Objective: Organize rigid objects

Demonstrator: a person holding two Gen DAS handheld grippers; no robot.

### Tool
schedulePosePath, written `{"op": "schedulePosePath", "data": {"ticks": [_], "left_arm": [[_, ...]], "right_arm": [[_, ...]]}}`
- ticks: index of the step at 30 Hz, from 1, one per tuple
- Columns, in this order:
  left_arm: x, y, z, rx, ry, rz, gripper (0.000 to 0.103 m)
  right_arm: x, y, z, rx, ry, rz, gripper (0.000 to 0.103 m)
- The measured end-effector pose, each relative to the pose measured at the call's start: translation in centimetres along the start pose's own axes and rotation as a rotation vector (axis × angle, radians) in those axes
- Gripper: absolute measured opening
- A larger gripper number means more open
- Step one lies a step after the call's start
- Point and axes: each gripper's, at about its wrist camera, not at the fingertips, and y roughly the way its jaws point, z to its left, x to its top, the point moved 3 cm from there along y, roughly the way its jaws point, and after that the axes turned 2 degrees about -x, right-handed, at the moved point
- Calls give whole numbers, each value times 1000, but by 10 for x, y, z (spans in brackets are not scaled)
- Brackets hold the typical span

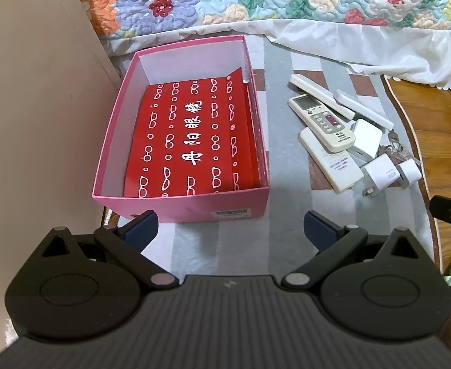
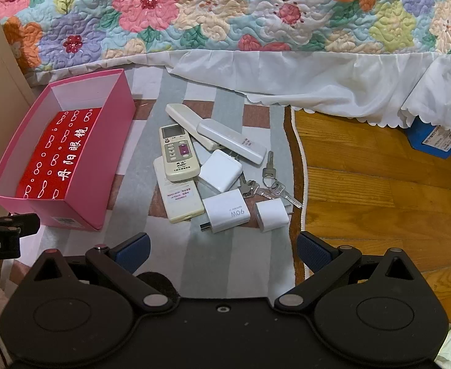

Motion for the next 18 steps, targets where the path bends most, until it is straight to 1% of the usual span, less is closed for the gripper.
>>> {"op": "schedulePosePath", "data": {"ticks": [6,14,18], "left_arm": [[0,-1,7,-13,-28,0,103],[0,2,8,-1,-33,8,102],[0,0,9,-14,-38,4,102]], "right_arm": [[2,0,2,-4,-4,8,102],[2,0,3,-6,-12,12,102],[3,0,3,-6,-12,12,102]]}}
